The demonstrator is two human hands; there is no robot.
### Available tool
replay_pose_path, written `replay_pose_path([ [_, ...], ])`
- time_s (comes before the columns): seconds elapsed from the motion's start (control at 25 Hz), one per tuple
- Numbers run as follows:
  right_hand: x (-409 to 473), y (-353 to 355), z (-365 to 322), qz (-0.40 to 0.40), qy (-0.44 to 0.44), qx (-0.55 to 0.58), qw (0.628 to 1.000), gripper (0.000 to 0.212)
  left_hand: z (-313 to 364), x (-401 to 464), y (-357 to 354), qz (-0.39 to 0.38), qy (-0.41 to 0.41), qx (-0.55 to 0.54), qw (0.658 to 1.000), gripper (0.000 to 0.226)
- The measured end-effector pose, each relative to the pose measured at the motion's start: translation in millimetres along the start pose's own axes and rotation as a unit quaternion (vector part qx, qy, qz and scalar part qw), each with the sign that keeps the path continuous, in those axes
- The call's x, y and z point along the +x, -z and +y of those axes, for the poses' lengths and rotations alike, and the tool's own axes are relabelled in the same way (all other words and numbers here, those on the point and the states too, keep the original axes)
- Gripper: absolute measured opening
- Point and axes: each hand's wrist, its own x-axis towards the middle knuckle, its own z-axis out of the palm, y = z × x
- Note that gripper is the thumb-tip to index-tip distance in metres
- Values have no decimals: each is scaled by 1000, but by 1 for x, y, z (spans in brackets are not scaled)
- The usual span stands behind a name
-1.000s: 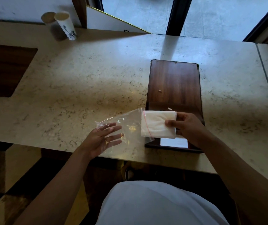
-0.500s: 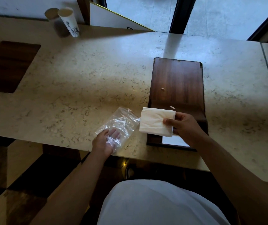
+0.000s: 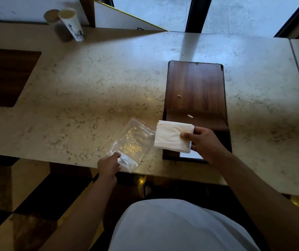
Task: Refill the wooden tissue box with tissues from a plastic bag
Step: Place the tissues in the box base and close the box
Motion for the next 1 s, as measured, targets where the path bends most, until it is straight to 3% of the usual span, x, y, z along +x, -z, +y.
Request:
replay_pose_path([
  [0.08, 0, 1, 1, -1, -2, 3, 1000, 24, 2, -2, 1, 25, -46, 88, 995, 15],
  [0.2, 1, 5, 3, -2, -4, 5, 1000, 23, 9, -14, -9, 75, -120, 175, 974, 41],
  [0.28, 1, 9, 4, 3, -8, 2, 1000, 26, 18, -29, -24, 47, -195, 169, 965, 32],
  [0.36, 0, 13, 4, 8, -12, -1, 1000, 34, 28, -42, -46, -53, -209, 137, 967, 19],
  [0.48, -2, 21, 3, 8, -18, 0, 1000, 41, 45, -64, -78, -247, -118, 73, 959, 35],
  [0.68, -11, 41, 2, -11, -13, 23, 1000, 33, 54, -84, -113, -461, 16, 35, 886, 52],
  [0.76, -12, 48, 4, -7, -15, 39, 999, 31, 51, -88, -124, -464, 9, 78, 882, 50],
  [1.0, -5, 72, 16, 49, -60, 51, 996, 31, 49, -86, -150, -385, -42, 117, 914, 29],
])
